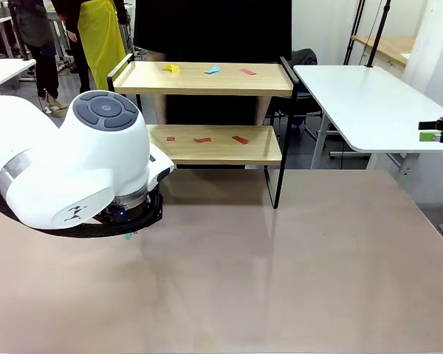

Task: Clean the shelf.
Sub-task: Clean the specific section of the Shelf indicated by the human with the Duster.

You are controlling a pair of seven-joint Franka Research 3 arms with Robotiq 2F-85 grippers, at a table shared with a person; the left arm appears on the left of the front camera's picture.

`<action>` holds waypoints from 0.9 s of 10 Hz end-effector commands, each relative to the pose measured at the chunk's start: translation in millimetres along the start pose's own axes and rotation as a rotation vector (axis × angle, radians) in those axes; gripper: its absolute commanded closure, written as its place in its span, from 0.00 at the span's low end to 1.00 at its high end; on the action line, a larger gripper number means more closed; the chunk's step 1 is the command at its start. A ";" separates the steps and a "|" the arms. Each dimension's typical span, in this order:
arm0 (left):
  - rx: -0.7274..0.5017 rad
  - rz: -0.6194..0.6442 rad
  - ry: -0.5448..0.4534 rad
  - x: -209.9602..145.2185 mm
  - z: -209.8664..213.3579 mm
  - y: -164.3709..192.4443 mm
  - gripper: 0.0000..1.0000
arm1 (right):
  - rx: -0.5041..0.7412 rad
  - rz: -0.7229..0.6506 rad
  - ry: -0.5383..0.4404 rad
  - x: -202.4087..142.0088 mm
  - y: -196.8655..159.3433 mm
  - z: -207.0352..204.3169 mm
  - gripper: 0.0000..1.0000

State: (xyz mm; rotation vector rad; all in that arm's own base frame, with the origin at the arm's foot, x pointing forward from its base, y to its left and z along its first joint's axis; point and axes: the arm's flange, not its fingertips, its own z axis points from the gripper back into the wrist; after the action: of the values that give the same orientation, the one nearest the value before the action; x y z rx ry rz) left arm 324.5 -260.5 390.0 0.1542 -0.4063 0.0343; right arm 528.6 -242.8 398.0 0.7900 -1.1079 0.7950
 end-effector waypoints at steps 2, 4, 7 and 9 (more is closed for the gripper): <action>-0.030 -0.183 -0.057 -6.4 8.6 14.3 0.86 | -0.001 0.004 -0.001 2.5 1.6 -1.2 0.00; -0.114 -0.319 -0.096 -5.3 15.7 43.2 0.86 | -0.001 0.004 -0.001 2.5 1.6 -1.2 0.00; -0.309 -0.624 -0.060 -5.3 37.6 82.3 0.86 | -0.001 0.004 -0.001 2.5 1.6 -1.2 0.00; -0.285 -0.746 -0.018 -2.5 59.0 108.1 0.86 | -0.001 0.004 -0.001 2.5 1.6 -1.2 0.00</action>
State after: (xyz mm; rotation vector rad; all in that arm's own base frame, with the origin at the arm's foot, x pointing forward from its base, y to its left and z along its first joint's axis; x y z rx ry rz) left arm 336.8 -214.0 452.0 -0.0167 -0.3726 -0.7048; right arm 528.7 -242.6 398.0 0.7903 -1.1077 0.7953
